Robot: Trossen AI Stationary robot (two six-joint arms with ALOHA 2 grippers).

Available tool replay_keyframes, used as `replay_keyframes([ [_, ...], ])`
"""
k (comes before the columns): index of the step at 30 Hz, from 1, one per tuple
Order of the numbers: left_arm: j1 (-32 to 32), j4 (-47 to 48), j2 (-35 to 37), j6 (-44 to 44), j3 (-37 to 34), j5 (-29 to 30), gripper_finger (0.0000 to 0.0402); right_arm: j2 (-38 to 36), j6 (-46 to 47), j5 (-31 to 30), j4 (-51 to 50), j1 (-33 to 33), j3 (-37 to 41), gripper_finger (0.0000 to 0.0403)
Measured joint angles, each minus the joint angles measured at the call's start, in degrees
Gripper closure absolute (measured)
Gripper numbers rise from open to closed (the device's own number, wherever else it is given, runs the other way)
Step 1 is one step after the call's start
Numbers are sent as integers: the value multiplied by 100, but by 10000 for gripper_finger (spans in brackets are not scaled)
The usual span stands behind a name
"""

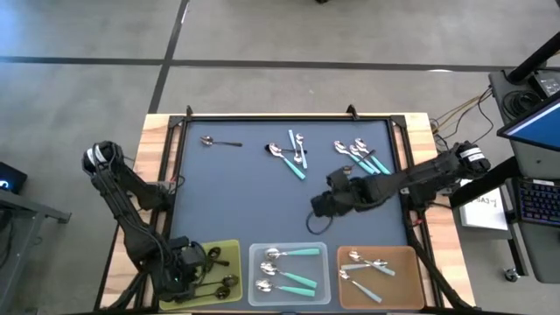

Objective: Sort silverware by color (type)
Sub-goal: Put the green spoon into the transparent bin

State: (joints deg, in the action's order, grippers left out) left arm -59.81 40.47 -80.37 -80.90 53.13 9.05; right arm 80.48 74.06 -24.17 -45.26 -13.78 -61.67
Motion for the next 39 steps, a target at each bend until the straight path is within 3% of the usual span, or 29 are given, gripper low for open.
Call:
replay_keyframes([
  [8,71,-36,-16,1148,640,1950,287,248,-1676,605,1422,1242,-4,287],
  [13,280,391,-14,1766,1149,2760,285,699,-2436,964,1779,1845,-155,287],
  [22,762,1636,15,1930,1455,2841,285,1893,-3441,1515,1761,2455,-951,257],
  [28,830,1634,136,1834,1348,2859,285,2753,-3563,1688,1349,2668,-1676,244],
  [39,828,1632,152,1638,1311,2857,285,3835,-4075,1671,611,2793,-2771,264],
])
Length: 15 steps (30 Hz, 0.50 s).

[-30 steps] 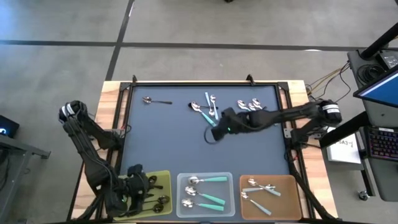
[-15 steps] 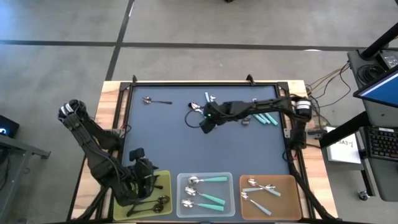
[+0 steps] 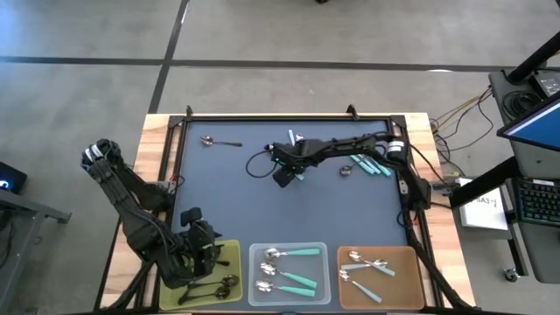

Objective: Sort silverware by color (type)
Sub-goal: Put the green spoon into the transparent bin

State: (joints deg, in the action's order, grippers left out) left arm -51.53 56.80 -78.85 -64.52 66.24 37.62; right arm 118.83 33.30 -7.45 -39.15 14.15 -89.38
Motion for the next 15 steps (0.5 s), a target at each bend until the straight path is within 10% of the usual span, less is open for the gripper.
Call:
replay_keyframes([
  [15,-9,-134,-9,-51,-4,-6,285,75,-398,396,-323,11,-61,352],
])
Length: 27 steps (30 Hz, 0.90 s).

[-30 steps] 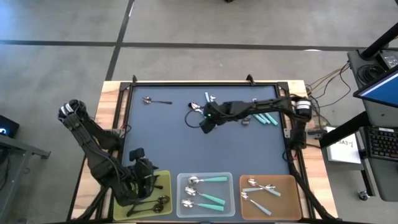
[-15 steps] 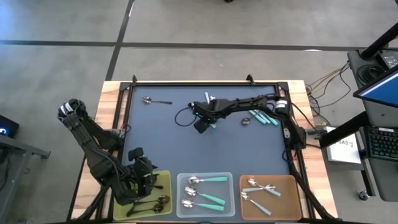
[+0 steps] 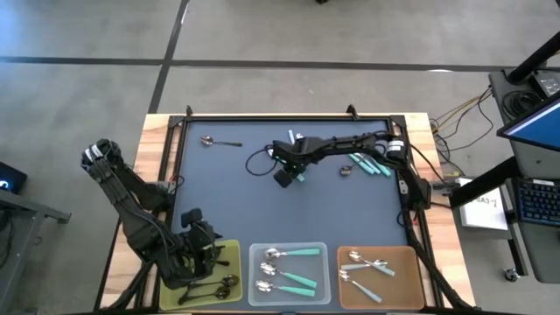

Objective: Sort silverware by color (type)
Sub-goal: Put the green spoon into the transparent bin

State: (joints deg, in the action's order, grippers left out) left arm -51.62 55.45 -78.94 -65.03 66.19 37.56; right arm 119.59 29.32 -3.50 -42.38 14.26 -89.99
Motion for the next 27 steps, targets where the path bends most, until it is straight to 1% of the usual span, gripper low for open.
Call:
replay_keyframes([
  [5,-20,-109,-63,2,-2,-5,285,-440,9,137,-575,-303,78,352],
  [9,-49,-252,-70,49,-2,-11,285,-1167,58,152,-742,-806,69,352],
  [12,-50,-401,-70,209,-2,-15,285,-1664,289,89,-706,-1357,123,352],
  [17,-52,-540,-70,469,-2,-20,285,-2225,788,96,-578,-2489,156,352],
  [20,-51,-691,-70,662,-2,-23,285,-2292,1201,51,-269,-3194,196,352],
  [22,-50,-831,-70,771,-2,-24,285,-2157,1513,50,14,-3629,226,352],
  [25,-50,-1024,-70,848,-2,-26,285,-1919,1915,-17,444,-4170,231,349],
  [27,-50,-1189,-71,862,-2,-26,285,-1770,2210,-83,556,-4393,229,339],
])
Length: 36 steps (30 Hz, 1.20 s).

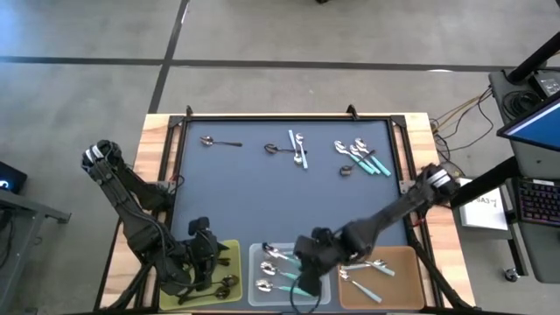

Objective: Sort silverware by color (type)
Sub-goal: Put the green spoon into the transparent bin, then put the black spoon into the yellow bin

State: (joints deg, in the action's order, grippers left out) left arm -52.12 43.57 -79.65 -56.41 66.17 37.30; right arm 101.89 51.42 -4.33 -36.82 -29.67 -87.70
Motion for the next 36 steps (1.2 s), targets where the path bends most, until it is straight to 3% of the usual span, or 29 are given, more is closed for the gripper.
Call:
replay_keyframes([
  [5,13,-345,0,159,0,43,285,293,776,-147,-39,-285,2,311],
  [12,22,-632,0,344,44,108,285,172,637,-257,-166,-373,-3,290],
  [15,22,-798,0,333,44,107,285,4,560,-471,-809,-305,-16,290],
  [19,22,-1008,0,323,44,111,285,-242,482,-870,-2374,-42,-17,293],
  [25,51,-1019,0,205,44,208,285,-420,-533,-1412,-4239,784,82,294],
  [33,265,-869,0,-9,44,1571,285,-422,-2837,-1336,-3945,2553,911,294],
  [36,504,-867,0,-10,44,1849,285,-484,-3647,-1037,-3745,3271,1333,294],
])
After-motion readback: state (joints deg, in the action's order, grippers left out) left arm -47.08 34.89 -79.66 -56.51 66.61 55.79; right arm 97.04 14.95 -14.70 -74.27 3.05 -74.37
